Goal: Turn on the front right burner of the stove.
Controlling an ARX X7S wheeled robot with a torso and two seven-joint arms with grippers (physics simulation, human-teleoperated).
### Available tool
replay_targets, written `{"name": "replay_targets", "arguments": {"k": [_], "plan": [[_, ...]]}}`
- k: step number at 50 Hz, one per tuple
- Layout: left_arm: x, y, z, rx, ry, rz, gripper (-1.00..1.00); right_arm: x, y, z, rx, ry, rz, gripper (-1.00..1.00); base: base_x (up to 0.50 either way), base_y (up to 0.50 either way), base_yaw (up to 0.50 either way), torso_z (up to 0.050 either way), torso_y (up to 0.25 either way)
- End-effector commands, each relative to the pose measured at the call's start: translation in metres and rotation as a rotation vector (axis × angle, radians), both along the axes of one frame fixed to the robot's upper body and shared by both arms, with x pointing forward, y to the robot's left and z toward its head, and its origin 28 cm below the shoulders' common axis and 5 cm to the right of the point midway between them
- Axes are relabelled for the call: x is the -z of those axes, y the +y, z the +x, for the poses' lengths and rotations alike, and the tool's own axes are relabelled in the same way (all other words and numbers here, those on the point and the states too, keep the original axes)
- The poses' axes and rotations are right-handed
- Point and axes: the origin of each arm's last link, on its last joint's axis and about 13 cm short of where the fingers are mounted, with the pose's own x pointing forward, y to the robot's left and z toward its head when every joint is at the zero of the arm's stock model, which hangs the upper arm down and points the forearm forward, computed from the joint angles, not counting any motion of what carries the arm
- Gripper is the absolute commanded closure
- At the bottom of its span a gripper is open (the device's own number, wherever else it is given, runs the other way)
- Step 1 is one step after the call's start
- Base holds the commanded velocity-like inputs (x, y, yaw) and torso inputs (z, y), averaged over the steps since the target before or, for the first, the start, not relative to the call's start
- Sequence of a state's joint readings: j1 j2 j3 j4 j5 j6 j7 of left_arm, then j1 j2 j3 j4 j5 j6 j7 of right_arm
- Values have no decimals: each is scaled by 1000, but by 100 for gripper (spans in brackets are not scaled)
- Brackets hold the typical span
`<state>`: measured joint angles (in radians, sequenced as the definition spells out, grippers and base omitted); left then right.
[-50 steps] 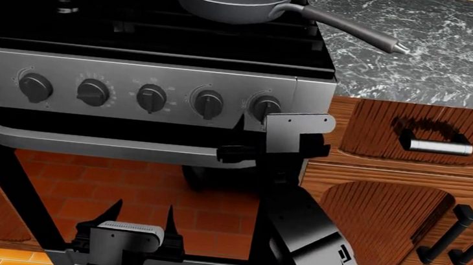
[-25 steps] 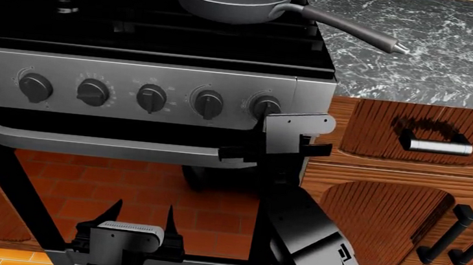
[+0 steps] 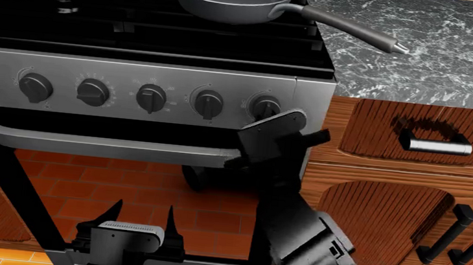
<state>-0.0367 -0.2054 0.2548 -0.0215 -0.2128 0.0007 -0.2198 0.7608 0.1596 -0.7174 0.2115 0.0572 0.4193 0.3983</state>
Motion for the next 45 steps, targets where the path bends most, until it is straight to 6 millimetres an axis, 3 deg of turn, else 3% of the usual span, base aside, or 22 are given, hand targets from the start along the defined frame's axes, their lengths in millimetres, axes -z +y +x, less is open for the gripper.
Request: {"name": "replay_targets", "arguments": {"k": [1,45], "plan": [[0,0,0,2,3,7,-100,-1,0,9,-139,16,-260,100,14,0,6,0,0],[0,-1,1,-2,6,10,-100,14,1,24,-434,-199,-860,100,15,6,15,0,0]]}}
